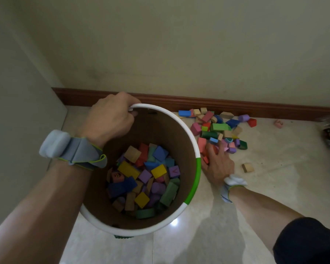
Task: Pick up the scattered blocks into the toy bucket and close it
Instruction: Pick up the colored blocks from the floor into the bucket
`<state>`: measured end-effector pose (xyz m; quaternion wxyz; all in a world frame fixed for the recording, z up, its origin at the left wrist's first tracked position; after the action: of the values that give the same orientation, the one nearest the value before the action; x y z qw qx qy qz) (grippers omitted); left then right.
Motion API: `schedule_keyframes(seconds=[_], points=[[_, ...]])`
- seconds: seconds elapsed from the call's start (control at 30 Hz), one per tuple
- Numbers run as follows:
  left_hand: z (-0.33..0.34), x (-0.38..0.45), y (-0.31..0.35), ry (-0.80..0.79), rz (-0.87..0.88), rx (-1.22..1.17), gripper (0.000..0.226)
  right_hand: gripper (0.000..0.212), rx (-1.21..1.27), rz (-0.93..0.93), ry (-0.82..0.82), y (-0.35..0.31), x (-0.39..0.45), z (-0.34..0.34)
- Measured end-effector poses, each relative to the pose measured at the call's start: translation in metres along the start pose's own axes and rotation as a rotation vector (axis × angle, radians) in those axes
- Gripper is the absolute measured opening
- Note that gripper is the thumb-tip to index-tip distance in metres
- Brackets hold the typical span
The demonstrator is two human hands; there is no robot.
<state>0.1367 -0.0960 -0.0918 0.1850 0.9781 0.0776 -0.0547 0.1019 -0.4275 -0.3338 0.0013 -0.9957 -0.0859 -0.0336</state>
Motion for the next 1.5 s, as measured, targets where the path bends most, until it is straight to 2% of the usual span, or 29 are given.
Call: schedule_keyframes(seconds=[0.13, 0.4, 0.6, 0.67, 0.83, 0.9, 0.97, 1.13, 1.2, 1.27, 1.37, 1.5], points=[[0.001, 0.0, -0.002, 0.007, -0.002, 0.013, 0.029, 0.06, 0.028, -0.002, -0.055, 0.002, 0.01, 0.0], [0.0, -0.002, -0.002, 0.002, -0.01, 0.01, 0.028, 0.054, 0.145, 0.118, -0.117, -0.008, 0.013, -0.011], [0.0, -0.005, 0.001, 0.032, 0.025, 0.043, 0.027, 0.037, 0.208, 0.159, -0.218, -0.012, 0.009, -0.024], [-0.001, -0.005, 0.001, 0.034, 0.032, 0.045, 0.027, 0.038, 0.206, 0.186, -0.255, -0.015, 0.009, -0.032], [-0.002, -0.007, 0.0, 0.052, 0.04, 0.043, 0.028, 0.042, 0.274, 0.293, -0.225, -0.019, 0.007, -0.049], [0.0, -0.008, 0.0, 0.064, 0.047, 0.046, 0.029, 0.039, 0.332, 0.344, -0.172, -0.019, 0.008, -0.054], [0.0, -0.008, 0.0, 0.064, 0.048, 0.04, 0.029, 0.029, 0.44, 0.383, -0.04, -0.02, 0.012, -0.063], [-0.001, -0.008, 0.0, 0.056, 0.057, 0.04, 0.027, 0.016, 0.913, 0.56, 0.288, -0.033, 0.049, -0.122], [-0.001, -0.009, 0.002, 0.059, 0.064, 0.042, 0.025, 0.011, 1.064, 0.513, 0.418, -0.044, 0.06, -0.163], [-0.001, -0.01, 0.002, 0.063, 0.066, 0.039, 0.026, 0.009, 1.176, 0.421, 0.473, -0.061, 0.063, -0.208], [-0.001, -0.01, 0.001, 0.073, 0.071, 0.035, 0.027, 0.007, 1.51, 0.221, 0.305, -0.093, 0.057, -0.265], [0.0, -0.009, 0.001, 0.083, 0.07, 0.03, 0.03, 0.008, 1.668, -0.076, -0.099, -0.124, 0.037, -0.303]])
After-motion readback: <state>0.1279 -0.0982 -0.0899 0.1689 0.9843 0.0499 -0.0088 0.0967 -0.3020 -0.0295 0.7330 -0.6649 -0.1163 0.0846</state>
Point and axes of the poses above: each hand's wrist, its own x-axis towards the middle knuckle, its own z-axis out of the palm, y = z × x, the point moved 2 cm from there along x, towards the middle knuckle, and after that the axes turned 10 degrees about -z, right-handed, at the moved point
